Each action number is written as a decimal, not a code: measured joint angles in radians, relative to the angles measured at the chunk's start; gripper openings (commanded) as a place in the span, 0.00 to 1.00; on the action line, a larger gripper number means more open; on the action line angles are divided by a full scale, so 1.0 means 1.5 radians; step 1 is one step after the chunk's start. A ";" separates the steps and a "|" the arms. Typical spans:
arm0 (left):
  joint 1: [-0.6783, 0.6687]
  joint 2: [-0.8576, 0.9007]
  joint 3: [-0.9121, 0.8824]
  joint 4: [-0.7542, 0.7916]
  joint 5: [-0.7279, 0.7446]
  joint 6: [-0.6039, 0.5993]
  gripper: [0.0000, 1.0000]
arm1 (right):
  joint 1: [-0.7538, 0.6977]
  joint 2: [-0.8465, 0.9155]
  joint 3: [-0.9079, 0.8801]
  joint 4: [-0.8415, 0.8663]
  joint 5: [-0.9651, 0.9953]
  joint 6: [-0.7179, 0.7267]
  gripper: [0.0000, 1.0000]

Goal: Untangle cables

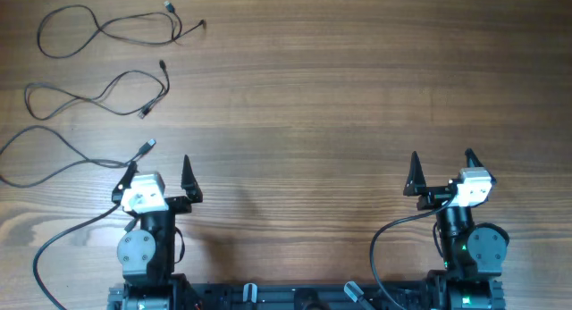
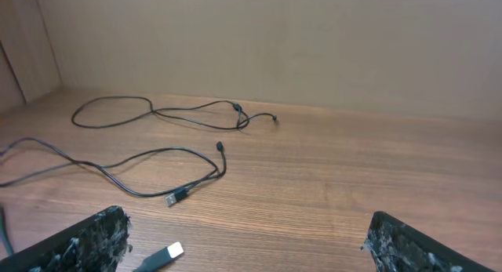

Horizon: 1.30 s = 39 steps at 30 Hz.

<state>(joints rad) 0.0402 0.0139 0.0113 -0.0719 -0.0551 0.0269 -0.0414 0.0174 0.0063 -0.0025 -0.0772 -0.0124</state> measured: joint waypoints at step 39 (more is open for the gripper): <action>0.000 0.000 0.000 0.000 -0.005 -0.002 1.00 | 0.000 0.000 0.000 0.000 0.000 0.000 1.00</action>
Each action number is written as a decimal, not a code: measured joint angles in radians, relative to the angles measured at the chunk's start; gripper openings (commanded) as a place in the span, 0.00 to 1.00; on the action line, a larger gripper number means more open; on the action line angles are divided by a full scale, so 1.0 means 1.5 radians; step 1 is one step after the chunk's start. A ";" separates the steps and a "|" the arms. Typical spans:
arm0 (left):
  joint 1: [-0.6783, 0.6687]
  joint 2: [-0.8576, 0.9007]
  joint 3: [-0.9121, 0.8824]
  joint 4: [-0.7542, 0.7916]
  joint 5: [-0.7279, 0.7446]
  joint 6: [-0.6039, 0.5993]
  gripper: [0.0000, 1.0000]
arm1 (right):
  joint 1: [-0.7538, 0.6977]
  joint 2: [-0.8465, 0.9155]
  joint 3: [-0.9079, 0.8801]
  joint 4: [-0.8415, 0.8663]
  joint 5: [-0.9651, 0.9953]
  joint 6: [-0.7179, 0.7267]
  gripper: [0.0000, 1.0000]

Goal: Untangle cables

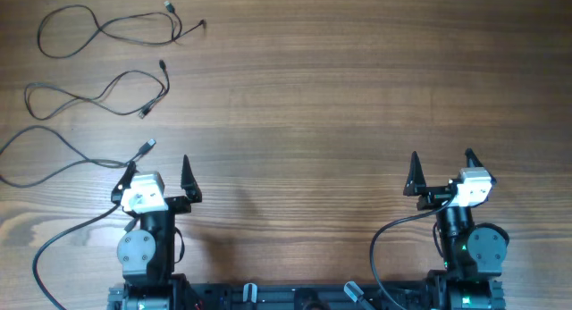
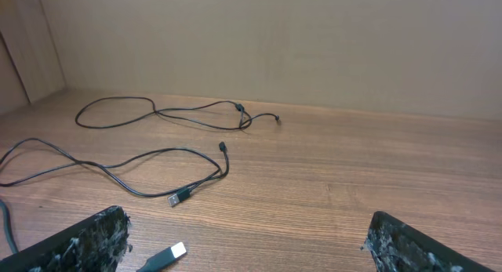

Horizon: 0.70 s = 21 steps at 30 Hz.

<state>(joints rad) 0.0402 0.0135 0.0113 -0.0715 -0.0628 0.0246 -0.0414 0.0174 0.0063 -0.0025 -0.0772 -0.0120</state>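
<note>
Three thin black cables lie apart on the wooden table at the far left. The far cable (image 1: 103, 29) (image 2: 157, 113) forms a loop with its ends close together. The middle cable (image 1: 94, 94) (image 2: 118, 168) ends in a USB plug. The near cable (image 1: 63, 158) runs toward my left gripper; its plug (image 2: 161, 259) lies by the left finger. My left gripper (image 1: 159, 174) (image 2: 251, 237) is open and holds nothing. My right gripper (image 1: 441, 170) is open at the right, far from all cables.
The table (image 1: 357, 87) is bare wood across the middle and right. A wall (image 2: 314, 37) stands behind the far edge. The arm's own thicker black cables (image 1: 54, 247) loop near both bases.
The left wrist view has shifted very slightly, so the cables sit a touch to the right. Nothing else has moved.
</note>
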 measured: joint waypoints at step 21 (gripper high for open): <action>0.000 0.000 0.000 0.000 0.005 0.000 1.00 | 0.000 0.000 0.000 0.000 0.000 0.000 1.00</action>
